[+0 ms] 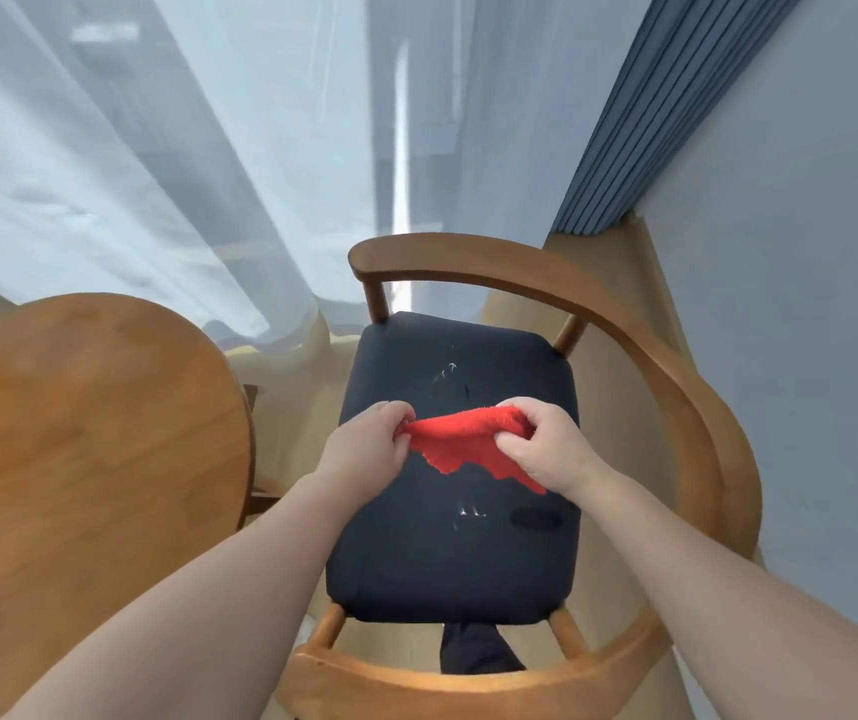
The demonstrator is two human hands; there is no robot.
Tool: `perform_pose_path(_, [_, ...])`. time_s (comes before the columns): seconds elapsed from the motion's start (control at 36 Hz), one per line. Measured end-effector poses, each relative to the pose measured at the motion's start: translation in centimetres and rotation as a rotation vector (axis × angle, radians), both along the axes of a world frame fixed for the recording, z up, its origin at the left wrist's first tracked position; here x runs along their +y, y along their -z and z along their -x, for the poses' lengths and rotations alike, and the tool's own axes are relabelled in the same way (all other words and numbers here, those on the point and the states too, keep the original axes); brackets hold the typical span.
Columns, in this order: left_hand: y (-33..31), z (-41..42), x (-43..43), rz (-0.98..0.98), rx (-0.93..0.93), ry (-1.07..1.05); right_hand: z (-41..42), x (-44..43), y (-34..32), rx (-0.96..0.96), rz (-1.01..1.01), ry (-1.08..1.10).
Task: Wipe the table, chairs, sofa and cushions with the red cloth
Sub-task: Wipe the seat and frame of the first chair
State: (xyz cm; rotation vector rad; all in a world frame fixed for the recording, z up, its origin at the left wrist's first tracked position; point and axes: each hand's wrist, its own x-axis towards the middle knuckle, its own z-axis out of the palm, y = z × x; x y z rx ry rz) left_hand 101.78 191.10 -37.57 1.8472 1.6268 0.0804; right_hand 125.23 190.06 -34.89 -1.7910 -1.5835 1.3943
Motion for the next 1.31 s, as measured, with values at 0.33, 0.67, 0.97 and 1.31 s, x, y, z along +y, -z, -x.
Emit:
perform_pose_path(0.33, [7.3, 3.8, -1.5, 0.025, 0.125, -0.106, -0.5, 6.3, 7.4, -0.406, -0.165, -0.043])
perform_pose_path(0.67, [15.1, 6.8, -4.2, 0.029, 0.157, -0.095, 4.0, 2.8, 19.3, -0.645, 0.05, -0.392])
perform_pose_path(0.97, [19.9, 7.0, -1.3, -0.021, 0.206, 0.058, 4.8, 3.9, 22.9, -0.739, -0.256, -0.466])
perform_pose_path(1.31, [25.4, 5.7, 1.5, -0.061, 0.18, 0.044, 6.0, 6.2, 27.8, -0.897, -0.213, -0.422])
